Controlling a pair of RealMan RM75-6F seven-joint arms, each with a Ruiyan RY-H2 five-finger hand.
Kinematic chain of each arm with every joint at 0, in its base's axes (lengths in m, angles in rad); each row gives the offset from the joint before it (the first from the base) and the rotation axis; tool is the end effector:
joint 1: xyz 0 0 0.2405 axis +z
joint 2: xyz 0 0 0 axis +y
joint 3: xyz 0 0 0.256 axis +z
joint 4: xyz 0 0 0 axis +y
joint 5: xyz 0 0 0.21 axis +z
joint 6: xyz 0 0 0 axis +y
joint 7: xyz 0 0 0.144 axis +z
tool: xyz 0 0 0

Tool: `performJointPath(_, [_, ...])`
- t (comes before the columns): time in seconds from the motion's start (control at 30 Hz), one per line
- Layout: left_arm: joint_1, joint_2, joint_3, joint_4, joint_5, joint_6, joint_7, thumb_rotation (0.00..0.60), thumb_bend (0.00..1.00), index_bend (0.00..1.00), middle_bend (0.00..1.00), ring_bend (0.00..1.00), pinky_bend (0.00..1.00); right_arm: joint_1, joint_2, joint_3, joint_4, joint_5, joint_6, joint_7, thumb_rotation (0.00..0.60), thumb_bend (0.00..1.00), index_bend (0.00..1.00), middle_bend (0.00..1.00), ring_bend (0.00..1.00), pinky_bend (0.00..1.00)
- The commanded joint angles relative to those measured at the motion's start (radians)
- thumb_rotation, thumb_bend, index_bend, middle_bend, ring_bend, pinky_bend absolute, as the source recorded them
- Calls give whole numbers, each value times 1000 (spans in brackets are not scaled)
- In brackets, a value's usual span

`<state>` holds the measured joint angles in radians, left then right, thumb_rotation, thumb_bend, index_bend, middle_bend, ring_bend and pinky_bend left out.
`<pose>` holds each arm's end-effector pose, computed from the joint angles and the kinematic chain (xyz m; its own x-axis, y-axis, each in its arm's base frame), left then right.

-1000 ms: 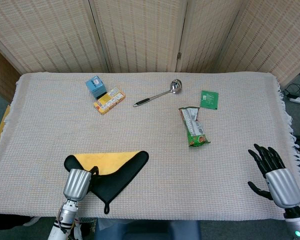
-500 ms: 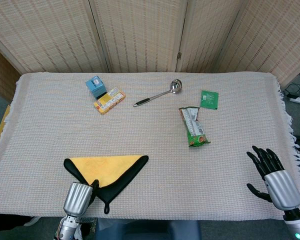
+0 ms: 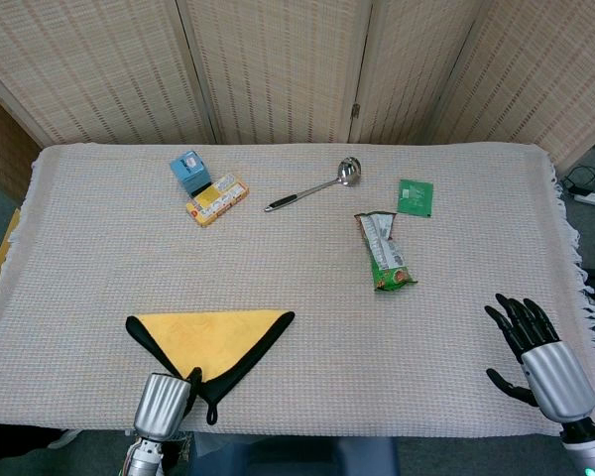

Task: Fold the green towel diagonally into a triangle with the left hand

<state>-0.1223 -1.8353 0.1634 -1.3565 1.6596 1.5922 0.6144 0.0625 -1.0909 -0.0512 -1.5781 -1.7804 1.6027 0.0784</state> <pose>-0.2037 0.1340 -0.0523 0.5316 -0.0226 0.8467 0.8097 -0.2800 -0.5158 -0.2884 -0.1484 0.1560 0.3807 -0.0124 0.9246 -0.8937 -0.2616 0.3645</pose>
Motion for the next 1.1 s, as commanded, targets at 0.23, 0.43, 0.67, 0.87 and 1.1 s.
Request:
performJointPath(0.23, [26,-1,8,-7,13,-22,17,600,541,739,1000,1000,1000,-4,0,-4,1,-11,10,1,600,285,0,0,0,0])
performJointPath(0.43, [46,6,4,-19,0,-42,48,600,513,596,1000,1000,1000,-7,-2,-6,1,-20,17,-3,600,285,0,0,0,0])
performJointPath(0.67, [58,36,4,-80,7,-54,109,600,246,168,1000,1000,1000,-8,-4,-6,0,-20,18,-7,600,285,0,0,0,0])
performJointPath(0.87, [67,57,10,-129,33,-54,136,600,181,75,1000,1000,1000,-10,-5,-6,0,-24,21,-10,600,285,0,0,0,0])
performJointPath(1.1, [82,212,-2,-308,50,-7,193,600,158,39,870,770,907,-12,-3,0,2,-8,23,-7,600,285,0,0,0,0])
